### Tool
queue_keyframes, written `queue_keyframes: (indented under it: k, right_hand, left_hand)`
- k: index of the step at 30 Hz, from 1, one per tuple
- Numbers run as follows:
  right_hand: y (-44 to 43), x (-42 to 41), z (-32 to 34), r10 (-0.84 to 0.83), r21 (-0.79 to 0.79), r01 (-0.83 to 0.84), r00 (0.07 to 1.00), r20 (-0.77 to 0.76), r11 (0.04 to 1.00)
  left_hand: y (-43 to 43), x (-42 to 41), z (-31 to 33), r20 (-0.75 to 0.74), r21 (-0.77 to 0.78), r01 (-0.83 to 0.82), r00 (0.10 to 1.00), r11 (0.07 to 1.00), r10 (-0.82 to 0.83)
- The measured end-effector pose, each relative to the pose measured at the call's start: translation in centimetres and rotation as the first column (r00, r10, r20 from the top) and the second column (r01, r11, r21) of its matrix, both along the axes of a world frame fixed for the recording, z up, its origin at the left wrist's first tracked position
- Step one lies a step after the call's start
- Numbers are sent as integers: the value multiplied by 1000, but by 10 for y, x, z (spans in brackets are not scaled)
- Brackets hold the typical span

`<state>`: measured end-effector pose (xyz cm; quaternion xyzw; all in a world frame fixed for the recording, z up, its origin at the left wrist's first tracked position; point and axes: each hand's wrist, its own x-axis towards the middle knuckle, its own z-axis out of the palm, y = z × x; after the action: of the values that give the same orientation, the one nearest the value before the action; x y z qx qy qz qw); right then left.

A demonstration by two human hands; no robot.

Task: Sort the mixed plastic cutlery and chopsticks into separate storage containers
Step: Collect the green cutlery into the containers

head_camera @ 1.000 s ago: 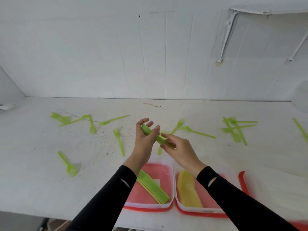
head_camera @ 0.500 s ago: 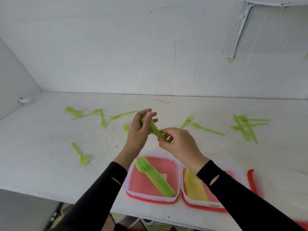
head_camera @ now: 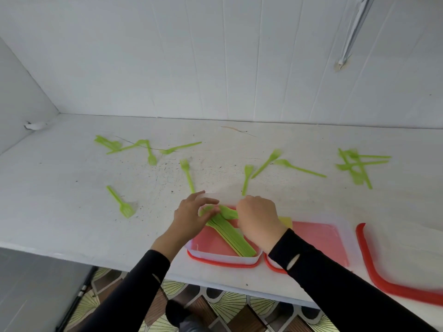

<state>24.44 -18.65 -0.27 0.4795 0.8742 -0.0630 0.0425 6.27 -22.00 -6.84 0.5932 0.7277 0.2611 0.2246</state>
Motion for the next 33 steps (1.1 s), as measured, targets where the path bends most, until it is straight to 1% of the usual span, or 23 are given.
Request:
queue_keyframes:
  k: [2, 5, 9, 12, 16, 19, 23, 25, 29, 33]
  right_hand:
    - [-2, -8, -1, 9, 4, -9, 1000, 24, 1000]
    - [1, -17, 0, 31, -31, -30, 999, 45, 999]
    - [10, -22, 5, 40, -92, -34, 997, 66, 995]
    - [21, -23, 7, 12, -202, 4, 997, 76, 979]
    - [27, -23, 0, -36, -399, 36, 999, 6, 916]
    - [28, -20, -8, -23, -420, 10, 999, -27, 907]
    - [33, -16, -8, -29, -502, -1, 998, -52, 865]
    - [36, -14, -7, -46, -539, 23, 999, -29, 842]
    - [38, -14, -2, -32, -579, 78, 995, 90, 811]
    - [38, -17, -6, -77, -572, 117, 993, 93, 812]
  left_hand:
    - [1, 0, -2, 5, -27, 5, 1000, 1000, -5]
    - [1, 2, 3, 2, -75, 9, 1000, 997, -9]
    - [0, 3, 5, 70, -27, 17, 997, 1000, -15]
    - [-2, 4, 7, 94, -11, 10, 996, 1000, -9]
    - [-1, 3, 7, 103, -20, 9, 995, 1000, -6]
    - [-1, 4, 7, 111, -18, 3, 994, 1000, -1]
    - [2, 3, 5, 89, -16, 16, 996, 1000, -15]
    - [3, 1, 1, 91, -7, 15, 996, 1000, -14]
    - [5, 0, -3, 109, 6, 23, 994, 1000, -24]
    - [6, 1, -3, 131, 7, 30, 991, 1000, -30]
